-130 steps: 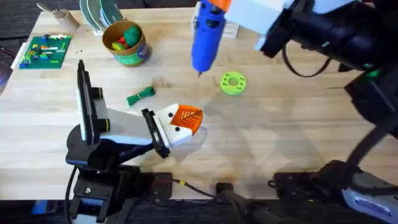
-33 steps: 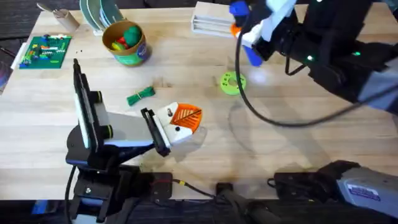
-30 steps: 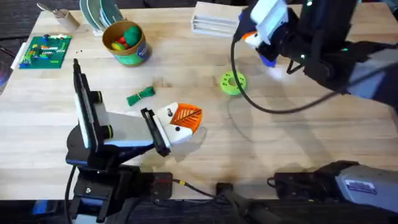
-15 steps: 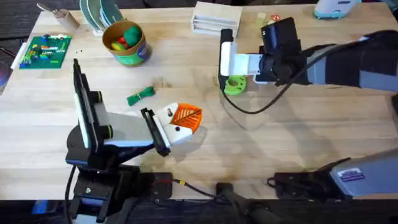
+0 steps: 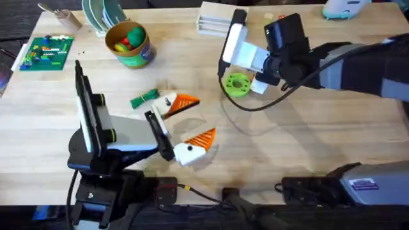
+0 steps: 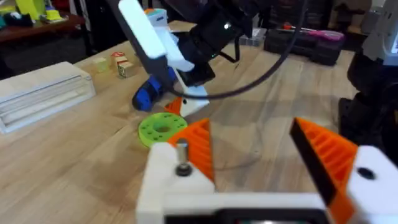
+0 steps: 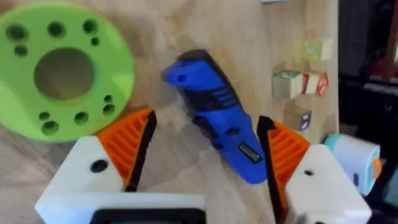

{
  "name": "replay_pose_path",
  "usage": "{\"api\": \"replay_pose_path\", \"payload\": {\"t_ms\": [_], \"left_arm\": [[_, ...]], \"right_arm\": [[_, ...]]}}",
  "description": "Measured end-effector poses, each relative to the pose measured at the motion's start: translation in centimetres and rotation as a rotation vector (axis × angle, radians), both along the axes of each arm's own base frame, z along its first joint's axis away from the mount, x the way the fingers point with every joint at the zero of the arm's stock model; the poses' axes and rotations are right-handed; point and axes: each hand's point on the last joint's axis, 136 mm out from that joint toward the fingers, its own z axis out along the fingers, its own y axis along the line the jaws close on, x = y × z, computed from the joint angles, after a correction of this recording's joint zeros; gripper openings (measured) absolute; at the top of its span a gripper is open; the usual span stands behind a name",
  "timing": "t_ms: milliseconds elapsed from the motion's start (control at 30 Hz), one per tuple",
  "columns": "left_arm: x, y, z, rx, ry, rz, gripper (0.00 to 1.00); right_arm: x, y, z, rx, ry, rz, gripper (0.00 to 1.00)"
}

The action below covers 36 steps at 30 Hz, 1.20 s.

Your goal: Pick up the gripper from the table and insert it into the empty holder that is missing its gripper. Then pick up a screw, insert it into the mounting hole, and use the screwdriver to tighten it. Finally, clean up the table by picking up the vegetable and placing it into the bucket.

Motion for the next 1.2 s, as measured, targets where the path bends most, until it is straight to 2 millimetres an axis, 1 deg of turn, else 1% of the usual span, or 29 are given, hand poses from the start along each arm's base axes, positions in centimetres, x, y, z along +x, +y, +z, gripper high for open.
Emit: {"api": "replay_pose_path", "payload": {"t_ms": [67, 100, 133, 267, 400, 533, 633, 700, 800, 933, 1000, 1067, 1133, 1200], "left_arm": [[0.0, 0.0, 0.0, 0.000, 0.000, 0.000, 0.898], [0.0, 0.0, 0.0, 0.000, 0.000, 0.000, 0.948], [0.0, 0.0, 0.0, 0.000, -0.001, 0.000, 0.977], [0.0, 0.0, 0.0, 0.000, -0.001, 0.000, 0.992], [0.0, 0.0, 0.0, 0.000, -0.001, 0.000, 0.993], [0.0, 0.0, 0.0, 0.000, -0.001, 0.000, 0.992], [0.0, 0.0, 0.0, 0.000, 0.000, 0.000, 0.992], [0.0, 0.0, 0.0, 0.001, -0.002, 0.001, 0.992], [0.4, 0.2, 0.2, 0.001, -0.012, 0.025, 0.993], [1.6, 0.9, 2.2, -0.040, -0.081, 0.106, 0.993], [2.5, 1.6, 2.6, -0.074, -0.044, 0.172, 0.993], [3.4, 2.3, 2.2, -0.096, 0.028, 0.239, 0.992], [3.9, 3.0, 2.1, -0.103, 0.102, 0.304, 0.993], [4.1, 3.9, 2.7, -0.106, 0.163, 0.374, 0.992]], "right_arm": [[0.1, 0.2, 1.1, 0.066, -0.027, -0.050, 0.992], [0.1, 0.3, 1.7, 0.102, -0.042, -0.071, 0.992], [0.1, 0.5, 2.6, 0.144, -0.061, -0.094, 0.992], [0.0, 1.5, 5.7, 0.314, -0.112, -0.139, 0.992], [-0.5, 2.7, 8.3, 0.467, -0.136, -0.149, 0.992], [-0.8, 4.3, 10.8, 0.629, -0.152, -0.138, 0.992], [-0.8, 5.7, 13.2, 0.783, -0.170, -0.126, 0.990], [-0.8, 6.5, 14.2, 0.866, -0.169, -0.125, 0.991], [-0.9, 7.2, 14.7, 0.951, -0.141, -0.139, 0.992], [-1.1, 7.6, 14.8, 1.010, -0.110, -0.161, 0.992], [-1.2, 7.7, 14.8, 1.025, -0.101, -0.168, 0.992], [-1.2, 7.7, 14.8, 1.033, -0.097, -0.173, 0.992], [-1.2, 7.8, 14.9, 1.039, -0.093, -0.176, 0.992], [-1.2, 7.8, 14.9, 1.041, -0.091, -0.175, 0.992]]}}
